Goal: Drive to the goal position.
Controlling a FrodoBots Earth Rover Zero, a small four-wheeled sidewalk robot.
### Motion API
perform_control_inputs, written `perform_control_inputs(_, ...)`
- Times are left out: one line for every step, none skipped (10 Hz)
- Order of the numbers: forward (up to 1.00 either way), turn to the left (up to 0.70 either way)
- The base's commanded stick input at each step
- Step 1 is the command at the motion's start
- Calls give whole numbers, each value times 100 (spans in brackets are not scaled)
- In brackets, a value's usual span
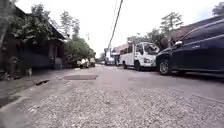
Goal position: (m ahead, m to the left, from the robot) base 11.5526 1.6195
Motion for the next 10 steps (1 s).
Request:
perform_control_inputs(100,0)
perform_control_inputs(100,0)
perform_control_inputs(100,0)
perform_control_inputs(100,0)
perform_control_inputs(100,0)
perform_control_inputs(100,18)
perform_control_inputs(100,0)
perform_control_inputs(100,0)
perform_control_inputs(100,0)
perform_control_inputs(100,0)
